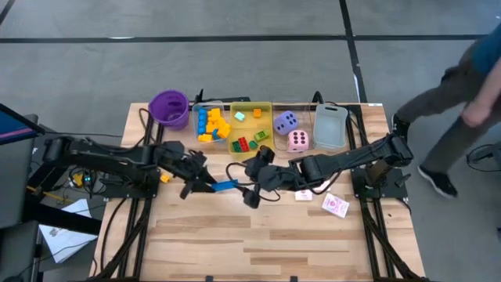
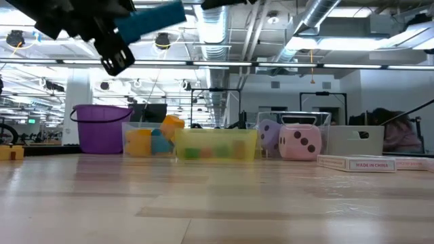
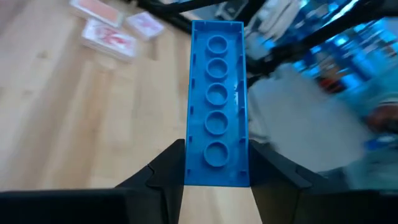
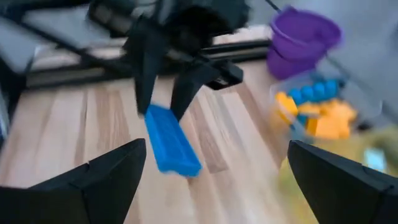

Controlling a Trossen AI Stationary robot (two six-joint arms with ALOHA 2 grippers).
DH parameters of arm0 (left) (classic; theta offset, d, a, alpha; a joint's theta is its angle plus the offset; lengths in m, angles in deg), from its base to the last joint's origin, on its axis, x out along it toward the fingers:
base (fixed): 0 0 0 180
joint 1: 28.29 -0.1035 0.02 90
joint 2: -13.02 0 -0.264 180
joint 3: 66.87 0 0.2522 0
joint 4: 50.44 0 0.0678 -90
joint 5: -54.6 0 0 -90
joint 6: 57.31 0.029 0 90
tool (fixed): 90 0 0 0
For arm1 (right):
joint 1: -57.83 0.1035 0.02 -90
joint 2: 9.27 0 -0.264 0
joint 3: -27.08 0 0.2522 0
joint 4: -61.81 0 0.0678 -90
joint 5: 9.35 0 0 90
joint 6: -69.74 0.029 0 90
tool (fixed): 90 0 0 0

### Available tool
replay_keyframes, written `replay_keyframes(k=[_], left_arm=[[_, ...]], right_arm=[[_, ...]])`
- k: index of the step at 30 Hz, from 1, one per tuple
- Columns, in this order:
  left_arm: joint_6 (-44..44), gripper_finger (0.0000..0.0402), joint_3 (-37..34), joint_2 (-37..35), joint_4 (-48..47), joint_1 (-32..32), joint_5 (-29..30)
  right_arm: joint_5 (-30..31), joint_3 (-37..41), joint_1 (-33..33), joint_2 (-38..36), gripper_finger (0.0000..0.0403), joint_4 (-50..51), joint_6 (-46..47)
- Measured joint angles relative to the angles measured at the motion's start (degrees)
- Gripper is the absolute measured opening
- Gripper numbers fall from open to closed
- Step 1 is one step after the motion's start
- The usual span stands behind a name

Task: Pick & Place Toys
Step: Put the blue twelve stud game piece into the yellow bin

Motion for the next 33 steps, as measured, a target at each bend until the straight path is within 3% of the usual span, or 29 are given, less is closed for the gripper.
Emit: replay_keyframes(k=[6, 10, 20, 33], left_arm=[[-5.4, 0.0145, 0.1, -3.2, 0.0, 0.0, -2.6], [-6.0, 0.0142, 0.1, -3.5, 3.0, 0.0, -2.6], [-11.4, 0.0144, 0.1, -3.5, 14.4, 0.0, -2.6], [-11.7, 0.0145, 0.1, -2.5, 15.3, 0.0, -2.5]], right_arm=[[-1.5, -0.1, 0.2, 0.0, 0.0384, -2.9, -20.7], [-1.5, -0.1, 0.1, 0.0, 0.0384, -7.4, -26.9], [-4.9, -0.1, 0.1, 0.0, 0.0384, -10.1, -28.1], [-7.6, -0.1, 0.1, 0.0, 0.0382, -10.3, -28.1]])
